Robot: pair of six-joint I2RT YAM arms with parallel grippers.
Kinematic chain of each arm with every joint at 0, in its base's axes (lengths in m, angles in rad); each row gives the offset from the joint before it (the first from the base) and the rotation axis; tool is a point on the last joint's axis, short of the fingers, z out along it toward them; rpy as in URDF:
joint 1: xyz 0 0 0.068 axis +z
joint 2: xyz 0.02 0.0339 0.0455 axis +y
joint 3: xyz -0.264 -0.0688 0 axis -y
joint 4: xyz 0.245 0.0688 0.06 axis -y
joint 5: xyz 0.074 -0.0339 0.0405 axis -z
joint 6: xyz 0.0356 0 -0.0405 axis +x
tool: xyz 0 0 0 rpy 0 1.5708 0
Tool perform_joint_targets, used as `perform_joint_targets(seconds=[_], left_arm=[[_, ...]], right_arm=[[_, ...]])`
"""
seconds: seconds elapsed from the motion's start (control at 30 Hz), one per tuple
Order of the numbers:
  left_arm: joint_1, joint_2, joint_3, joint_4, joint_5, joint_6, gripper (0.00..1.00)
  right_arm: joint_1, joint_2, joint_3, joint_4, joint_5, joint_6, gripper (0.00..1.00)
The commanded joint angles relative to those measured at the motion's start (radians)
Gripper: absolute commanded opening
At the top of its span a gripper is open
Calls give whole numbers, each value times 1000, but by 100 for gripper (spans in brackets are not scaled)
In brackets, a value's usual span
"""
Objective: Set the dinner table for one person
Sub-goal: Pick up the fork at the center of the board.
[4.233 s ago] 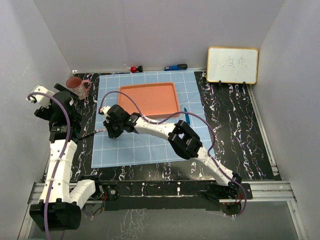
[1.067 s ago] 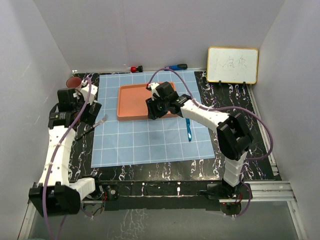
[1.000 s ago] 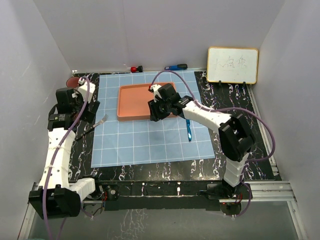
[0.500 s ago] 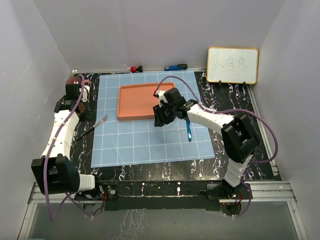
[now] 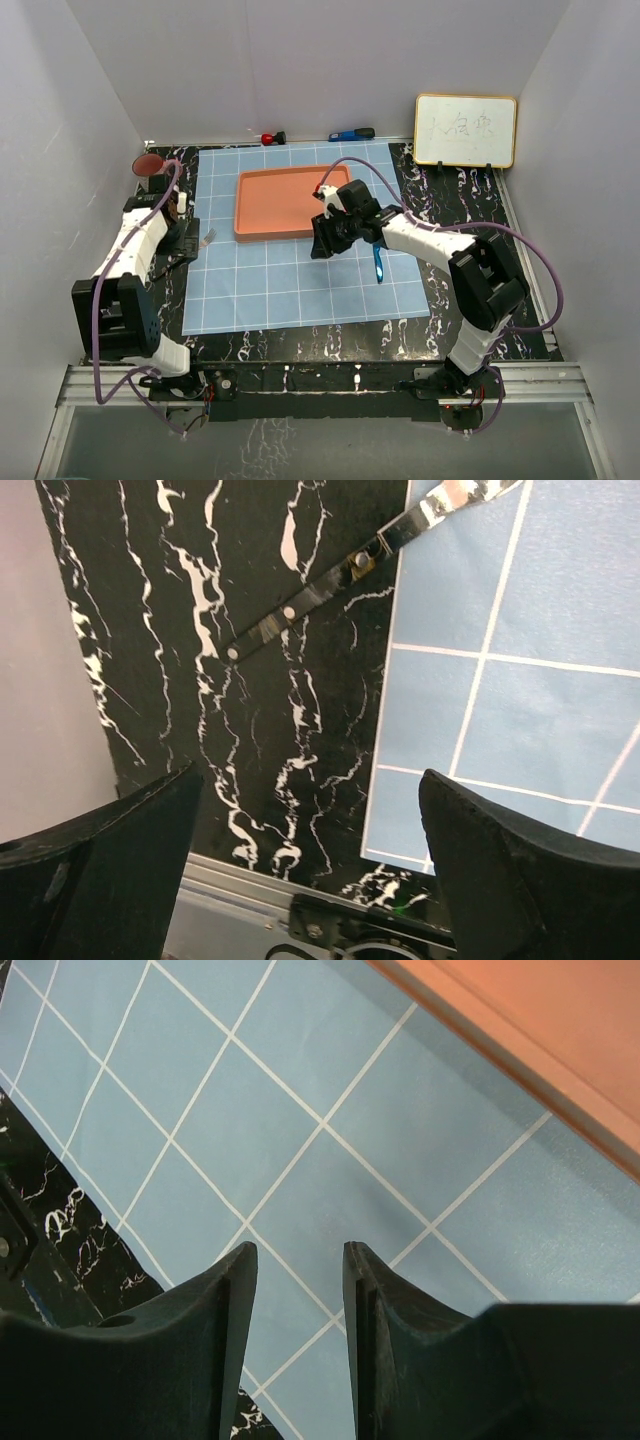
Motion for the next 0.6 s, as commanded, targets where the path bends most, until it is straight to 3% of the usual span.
perform_joint_targets(seconds=[0.0, 0.13, 0.33, 0.47, 0.57], left_arm=[[-13, 49, 3, 79, -98, 141, 88], [-12, 169, 28, 143, 19, 256, 88], [41, 296, 130, 76, 230, 440, 88], [101, 344, 181, 21, 357, 479, 88], [144, 341, 177, 34, 376, 496, 88]], right_arm=[[-13, -68, -5, 81, -61, 4, 38], [-15, -68, -9, 93, -111, 15, 40], [-20, -106, -46, 95, -96, 22, 41], [-26, -123, -56, 95, -90, 27, 41], [-32, -140, -67, 95, -90, 23, 41]])
